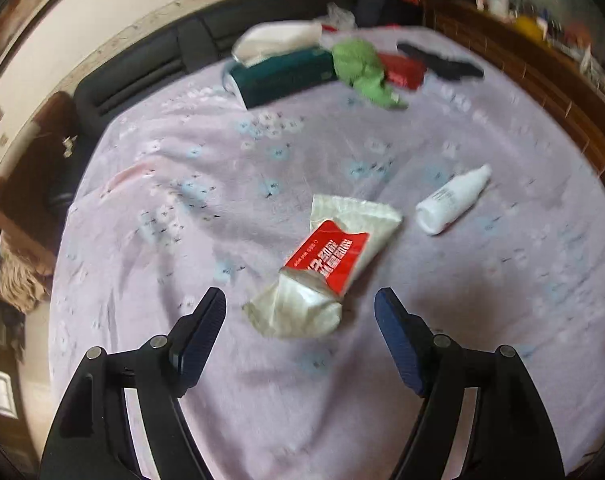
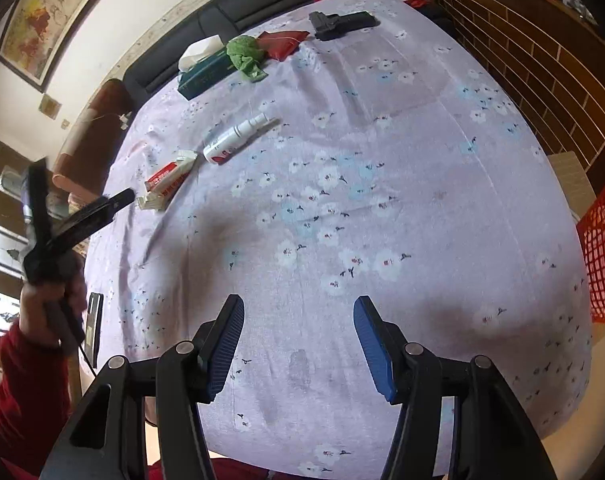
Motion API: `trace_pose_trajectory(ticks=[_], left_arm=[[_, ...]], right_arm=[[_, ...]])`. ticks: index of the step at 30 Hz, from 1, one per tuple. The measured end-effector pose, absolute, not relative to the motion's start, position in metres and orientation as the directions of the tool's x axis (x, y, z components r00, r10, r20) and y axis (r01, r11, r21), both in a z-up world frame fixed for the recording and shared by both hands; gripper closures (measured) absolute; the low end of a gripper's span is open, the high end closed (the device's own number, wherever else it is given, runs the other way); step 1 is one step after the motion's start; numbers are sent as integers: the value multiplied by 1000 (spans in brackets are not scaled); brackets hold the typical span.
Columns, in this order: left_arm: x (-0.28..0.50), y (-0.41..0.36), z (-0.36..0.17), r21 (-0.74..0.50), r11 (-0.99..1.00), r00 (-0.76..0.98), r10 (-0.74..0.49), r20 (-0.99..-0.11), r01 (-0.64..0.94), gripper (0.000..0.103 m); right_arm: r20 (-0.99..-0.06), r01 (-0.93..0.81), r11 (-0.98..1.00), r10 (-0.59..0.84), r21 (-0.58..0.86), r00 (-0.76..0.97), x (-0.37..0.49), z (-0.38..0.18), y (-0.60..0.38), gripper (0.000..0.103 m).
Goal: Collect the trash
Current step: 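Move both grippers back over the table toward the remaining items, then grasp the red-white wet-wipes packet with the left gripper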
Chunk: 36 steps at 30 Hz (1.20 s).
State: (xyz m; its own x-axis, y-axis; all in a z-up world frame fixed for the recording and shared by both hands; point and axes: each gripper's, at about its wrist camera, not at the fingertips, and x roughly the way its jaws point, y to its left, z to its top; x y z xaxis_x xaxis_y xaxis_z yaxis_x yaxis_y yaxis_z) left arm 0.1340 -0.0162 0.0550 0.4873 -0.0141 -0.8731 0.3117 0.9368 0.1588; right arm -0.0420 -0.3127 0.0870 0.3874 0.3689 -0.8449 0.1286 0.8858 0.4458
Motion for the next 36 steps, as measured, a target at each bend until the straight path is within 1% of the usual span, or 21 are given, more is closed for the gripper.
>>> trace_pose_trajectory(ticks=[6,9,12,14,16,17,29,36], left_arm=[[165,-22,25,163,924,454,-13,-891,346,28],[176,-19,13,121,938,432,-34,-901,326,29],[182,-16,6,83,947,424,-61,-903,311,36],[184,-12,7,38,953,425,-99,-900,302,43],[184,-10,8,4,956,422,-126,-898,294,57],[184,-10,8,10,957,430,-120,-895,289,59],[160,-4,8,13,966,436,-105,-894,260,61],[122,6,9,8,970,419,-97,-903,241,62]], right_arm=[[-862,177,893,321,413,393,-52,92,-318,42],[-868,192,895,306,402,392,-53,96,-318,42],[-869,196,897,298,397,396,-50,101,-316,42],[-868,193,897,299,397,396,-47,104,-313,42],[-869,186,900,298,393,395,-41,107,-309,42],[-870,181,902,298,392,393,-37,108,-306,42],[-862,138,902,333,410,383,21,113,-273,42],[-859,157,884,365,441,359,79,96,-257,42]])
